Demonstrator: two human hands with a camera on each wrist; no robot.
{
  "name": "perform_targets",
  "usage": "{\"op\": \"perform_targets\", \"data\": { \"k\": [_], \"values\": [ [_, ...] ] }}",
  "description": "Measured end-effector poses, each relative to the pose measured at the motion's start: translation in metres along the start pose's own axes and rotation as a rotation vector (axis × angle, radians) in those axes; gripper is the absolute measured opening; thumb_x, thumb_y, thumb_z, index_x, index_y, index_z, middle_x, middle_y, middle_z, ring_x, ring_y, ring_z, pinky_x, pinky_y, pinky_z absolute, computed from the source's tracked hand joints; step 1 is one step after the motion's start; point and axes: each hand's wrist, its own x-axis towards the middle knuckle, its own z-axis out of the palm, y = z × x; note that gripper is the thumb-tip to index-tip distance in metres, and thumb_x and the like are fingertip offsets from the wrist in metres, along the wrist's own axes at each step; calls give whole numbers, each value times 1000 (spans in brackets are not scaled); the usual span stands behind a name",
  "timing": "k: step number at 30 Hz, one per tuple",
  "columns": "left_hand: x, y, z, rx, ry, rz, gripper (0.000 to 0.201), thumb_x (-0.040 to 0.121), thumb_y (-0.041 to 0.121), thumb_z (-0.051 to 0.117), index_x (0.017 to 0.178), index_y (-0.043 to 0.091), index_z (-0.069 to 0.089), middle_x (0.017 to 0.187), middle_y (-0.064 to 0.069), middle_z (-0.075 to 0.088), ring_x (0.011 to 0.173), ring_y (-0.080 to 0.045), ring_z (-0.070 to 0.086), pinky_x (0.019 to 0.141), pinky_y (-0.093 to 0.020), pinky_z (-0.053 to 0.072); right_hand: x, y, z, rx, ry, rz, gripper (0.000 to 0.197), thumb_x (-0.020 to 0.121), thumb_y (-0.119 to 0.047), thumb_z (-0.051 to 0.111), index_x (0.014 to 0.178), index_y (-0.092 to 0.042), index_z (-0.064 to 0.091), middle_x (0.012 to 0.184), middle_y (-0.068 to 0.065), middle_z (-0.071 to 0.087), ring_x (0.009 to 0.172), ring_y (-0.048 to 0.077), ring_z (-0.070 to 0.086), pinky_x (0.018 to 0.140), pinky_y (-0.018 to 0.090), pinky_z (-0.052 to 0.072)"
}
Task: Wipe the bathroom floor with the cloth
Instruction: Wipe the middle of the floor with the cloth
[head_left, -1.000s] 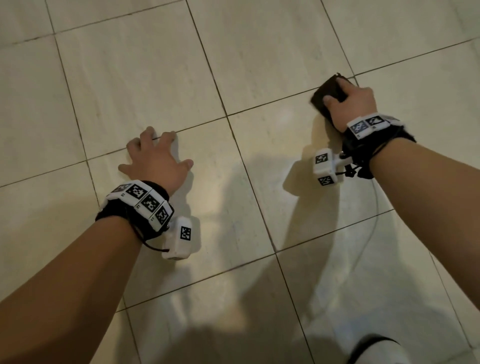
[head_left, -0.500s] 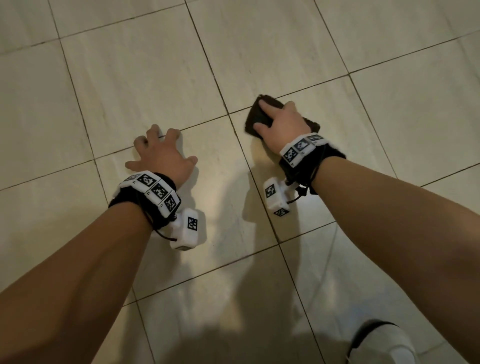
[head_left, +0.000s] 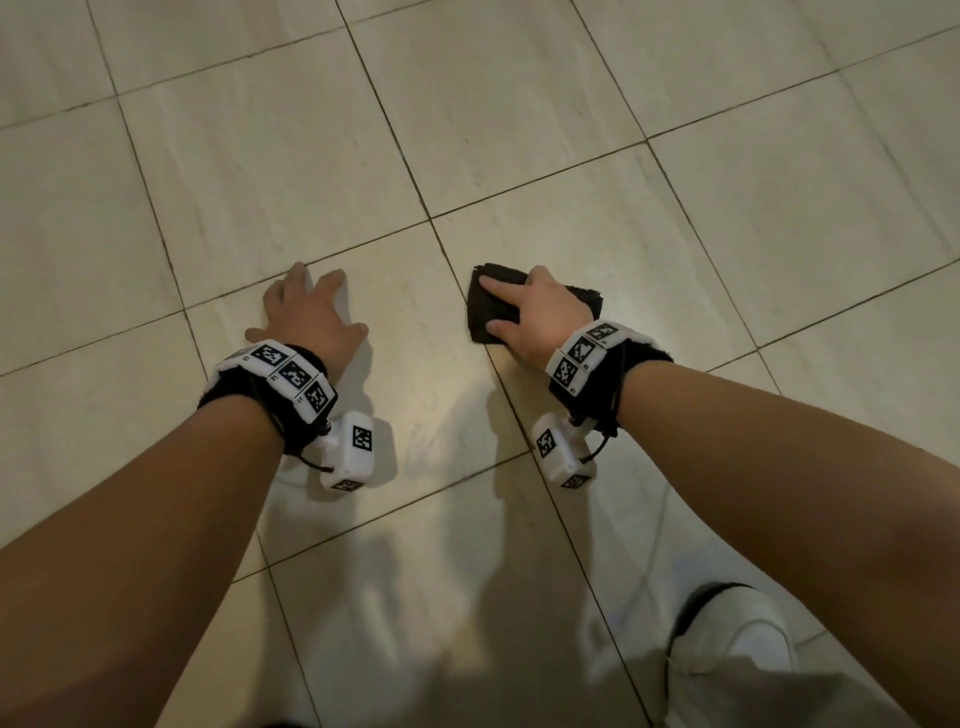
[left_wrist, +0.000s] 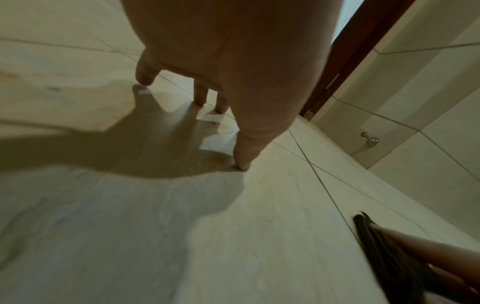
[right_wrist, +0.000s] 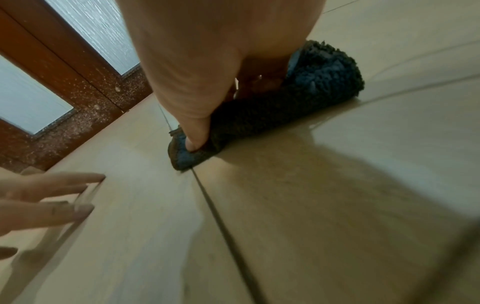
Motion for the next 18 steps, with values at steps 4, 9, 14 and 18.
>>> {"op": "perform_targets", "data": {
  "k": [4,9,14,18],
  "values": [
    [-9,7,4,36,11,10,66,91,43,58,149,37,27,163,0,5,147,-28,7,107,-68,24,-29,15,7,-37,-63,-33,55,97,-48,53,148,-50,32,126,-1,39,117,20,49,92,36,48],
    [-16,8,8,85,28,33,65,92,43,56,149,35,26,162,-3,8,145,-32,11,104,-66,29,-59,33,13,-92,-126,-126,54,97,-47,54,146,-52,33,118,-3,39,110,18,49,89,37,50],
    [-20,11,7,134,2,28,67,91,44,56,149,35,24,161,-3,9,144,-32,12,103,-68,28,-75,44,13,-147,-148,-199,54,97,-47,55,146,-52,34,107,-6,32,107,17,49,76,30,43],
    [-24,12,10,163,36,33,64,90,44,56,146,35,27,158,-3,14,141,-34,17,99,-67,32,-79,50,12,-157,-150,-234,52,96,-46,56,145,-53,37,107,-6,36,107,17,51,77,30,44]
  ]
}}
